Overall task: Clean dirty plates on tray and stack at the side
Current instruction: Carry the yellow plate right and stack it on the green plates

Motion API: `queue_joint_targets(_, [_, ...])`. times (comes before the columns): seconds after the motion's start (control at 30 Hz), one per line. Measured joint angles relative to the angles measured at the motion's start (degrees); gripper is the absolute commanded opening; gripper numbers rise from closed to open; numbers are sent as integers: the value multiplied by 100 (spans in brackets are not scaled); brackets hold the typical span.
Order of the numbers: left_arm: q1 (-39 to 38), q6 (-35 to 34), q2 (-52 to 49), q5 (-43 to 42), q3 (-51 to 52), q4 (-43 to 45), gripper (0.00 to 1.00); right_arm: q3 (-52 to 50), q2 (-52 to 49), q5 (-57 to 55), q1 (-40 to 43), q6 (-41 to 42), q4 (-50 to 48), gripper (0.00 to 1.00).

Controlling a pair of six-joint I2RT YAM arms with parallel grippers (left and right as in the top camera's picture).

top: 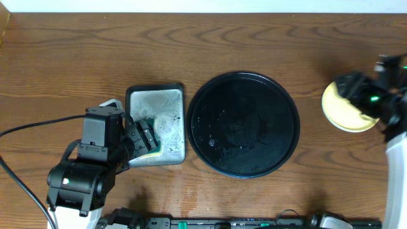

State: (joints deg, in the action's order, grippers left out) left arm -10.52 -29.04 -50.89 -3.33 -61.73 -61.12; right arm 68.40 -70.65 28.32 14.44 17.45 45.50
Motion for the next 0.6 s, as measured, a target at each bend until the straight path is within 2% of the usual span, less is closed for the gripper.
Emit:
queue_joint_targets(0.03, [0, 0, 0, 0, 0, 0, 84, 0, 140, 81, -240, -94, 61, 78])
queue_joint_targets(0.07, [0, 0, 0, 0, 0, -4, 84, 0, 319, 120, -590, -186, 114, 99])
queue_joint_targets(0.27, [2, 0, 0, -20, 0, -4, 84, 0, 1117, 334, -2426, -590, 446, 99])
queue_joint_targets(0.37, [2, 0, 0, -20, 0, -2, 84, 0, 1285, 376, -3045, -647, 485, 99])
queue_joint_targets(0.6, [2, 0, 0, -20, 0, -2, 84, 0, 1298, 223, -3447, -815, 758, 99])
